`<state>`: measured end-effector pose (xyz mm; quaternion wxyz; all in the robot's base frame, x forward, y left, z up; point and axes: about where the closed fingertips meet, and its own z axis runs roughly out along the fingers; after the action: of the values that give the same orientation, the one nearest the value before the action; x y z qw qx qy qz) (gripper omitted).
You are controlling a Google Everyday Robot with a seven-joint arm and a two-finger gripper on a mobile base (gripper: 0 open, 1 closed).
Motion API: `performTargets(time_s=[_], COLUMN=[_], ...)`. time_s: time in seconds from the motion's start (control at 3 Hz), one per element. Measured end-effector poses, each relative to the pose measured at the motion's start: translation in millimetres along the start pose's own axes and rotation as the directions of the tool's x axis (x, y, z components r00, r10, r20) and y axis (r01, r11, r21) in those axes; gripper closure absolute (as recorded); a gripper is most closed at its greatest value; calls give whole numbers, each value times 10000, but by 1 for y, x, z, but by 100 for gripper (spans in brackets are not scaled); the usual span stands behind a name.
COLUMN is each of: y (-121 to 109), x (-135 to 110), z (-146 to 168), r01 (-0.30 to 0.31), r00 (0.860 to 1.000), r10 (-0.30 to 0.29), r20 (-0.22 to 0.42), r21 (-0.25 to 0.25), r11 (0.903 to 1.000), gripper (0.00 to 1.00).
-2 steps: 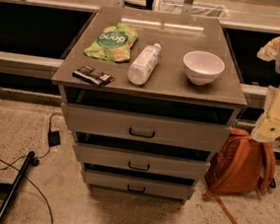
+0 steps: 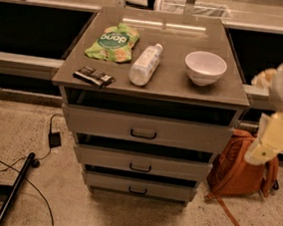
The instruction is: Open middle drawer
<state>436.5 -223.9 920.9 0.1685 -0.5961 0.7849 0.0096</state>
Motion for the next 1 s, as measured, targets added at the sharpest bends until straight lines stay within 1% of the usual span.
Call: performTargets(time_s=[0.33, 0.67, 1.0], y=[23, 23, 22], x=[36, 53, 54], z=[61, 94, 93], r01=[-295, -116, 386], r00=[9946, 9746, 9713], r10=[320, 78, -478], r20=[984, 2239, 2331], r21=[-268, 156, 437], r11=[9992, 9998, 9983], gripper=[0, 0, 0])
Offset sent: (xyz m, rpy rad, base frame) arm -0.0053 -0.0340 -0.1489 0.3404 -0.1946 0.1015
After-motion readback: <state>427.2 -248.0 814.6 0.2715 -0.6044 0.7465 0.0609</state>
